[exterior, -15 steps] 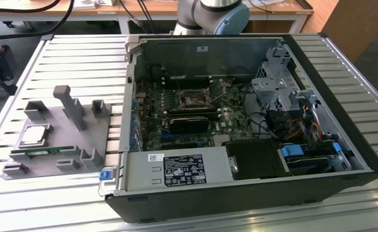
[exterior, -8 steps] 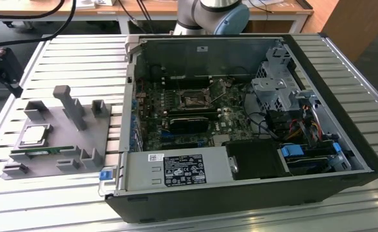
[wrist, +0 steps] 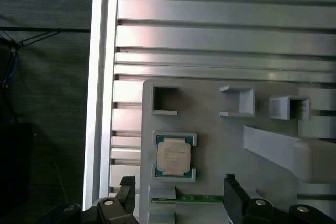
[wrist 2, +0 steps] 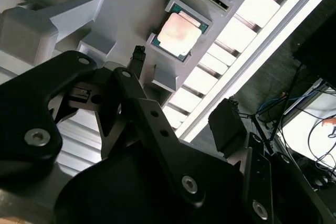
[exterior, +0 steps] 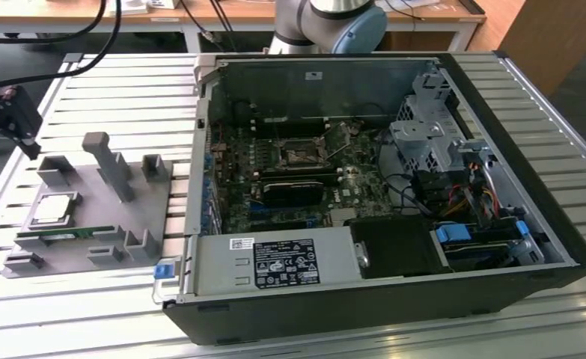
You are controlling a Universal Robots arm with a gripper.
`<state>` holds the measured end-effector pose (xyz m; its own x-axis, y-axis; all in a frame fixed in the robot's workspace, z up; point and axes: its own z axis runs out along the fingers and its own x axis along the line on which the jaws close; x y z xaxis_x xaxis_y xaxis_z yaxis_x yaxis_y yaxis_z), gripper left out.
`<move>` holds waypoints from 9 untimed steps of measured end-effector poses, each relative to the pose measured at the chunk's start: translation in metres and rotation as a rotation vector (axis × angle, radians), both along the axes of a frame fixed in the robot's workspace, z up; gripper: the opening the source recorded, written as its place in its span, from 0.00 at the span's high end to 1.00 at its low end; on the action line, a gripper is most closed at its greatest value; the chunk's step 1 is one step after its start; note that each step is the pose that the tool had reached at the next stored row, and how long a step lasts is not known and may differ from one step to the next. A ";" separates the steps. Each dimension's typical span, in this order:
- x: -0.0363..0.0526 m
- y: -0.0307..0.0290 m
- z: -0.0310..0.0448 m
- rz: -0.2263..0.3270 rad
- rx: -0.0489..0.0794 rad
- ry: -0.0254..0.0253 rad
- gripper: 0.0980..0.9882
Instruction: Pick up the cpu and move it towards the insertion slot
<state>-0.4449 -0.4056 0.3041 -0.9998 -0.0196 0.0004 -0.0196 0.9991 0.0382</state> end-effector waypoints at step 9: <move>0.0000 -0.0016 -0.0132 0.003 0.000 -0.0001 0.26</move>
<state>-0.4449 -0.4071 0.2909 -0.9997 -0.0227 0.0003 -0.0227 0.9990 0.0381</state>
